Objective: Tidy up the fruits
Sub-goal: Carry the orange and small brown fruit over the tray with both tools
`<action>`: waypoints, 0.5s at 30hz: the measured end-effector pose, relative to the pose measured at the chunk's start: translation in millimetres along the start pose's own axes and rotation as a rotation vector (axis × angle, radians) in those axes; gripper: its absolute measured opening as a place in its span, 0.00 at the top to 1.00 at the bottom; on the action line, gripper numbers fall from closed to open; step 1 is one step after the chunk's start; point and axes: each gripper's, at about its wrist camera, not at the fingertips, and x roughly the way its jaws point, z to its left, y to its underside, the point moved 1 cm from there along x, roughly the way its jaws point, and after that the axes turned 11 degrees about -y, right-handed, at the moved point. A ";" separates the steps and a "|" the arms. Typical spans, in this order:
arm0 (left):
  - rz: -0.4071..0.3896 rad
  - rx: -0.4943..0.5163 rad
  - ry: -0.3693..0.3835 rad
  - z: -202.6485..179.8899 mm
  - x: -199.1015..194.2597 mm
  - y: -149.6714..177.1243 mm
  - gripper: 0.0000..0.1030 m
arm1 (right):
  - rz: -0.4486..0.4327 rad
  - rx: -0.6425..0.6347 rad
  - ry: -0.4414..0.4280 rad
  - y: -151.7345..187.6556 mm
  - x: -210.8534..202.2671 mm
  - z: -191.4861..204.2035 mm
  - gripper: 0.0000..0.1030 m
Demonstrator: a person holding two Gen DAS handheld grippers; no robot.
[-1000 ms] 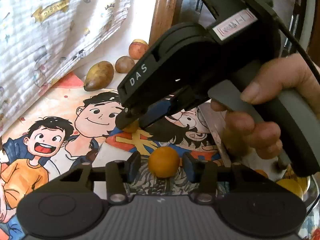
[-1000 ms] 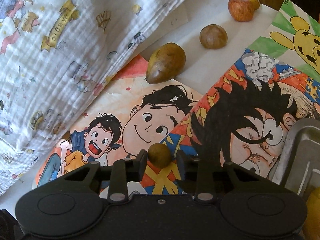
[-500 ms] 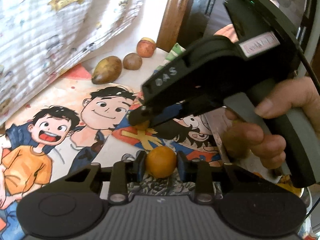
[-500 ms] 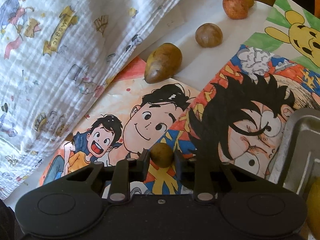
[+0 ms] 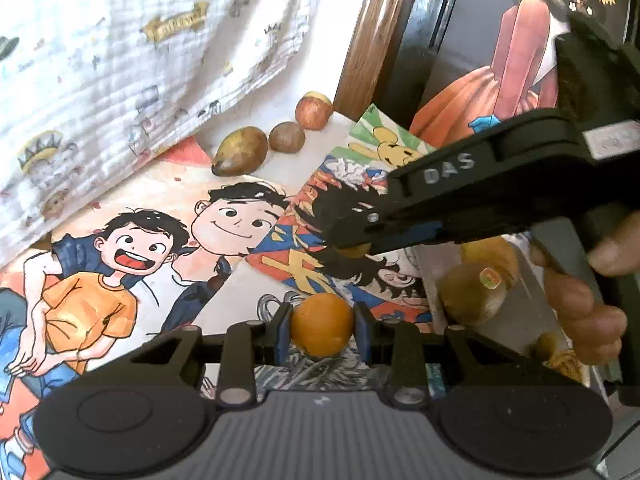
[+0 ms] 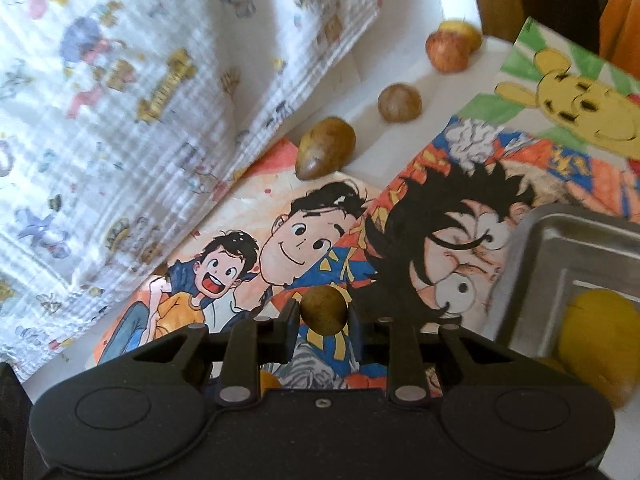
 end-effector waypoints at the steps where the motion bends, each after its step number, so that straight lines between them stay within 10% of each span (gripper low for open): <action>1: -0.005 -0.002 0.000 -1.2 -3.3 0.3 0.66 | -0.013 -0.004 0.003 1.8 -5.9 2.6 0.73; 15: -0.066 -0.020 0.052 -21.2 -51.2 12.6 0.66 | -0.190 -0.027 0.044 53.3 -99.0 27.7 0.73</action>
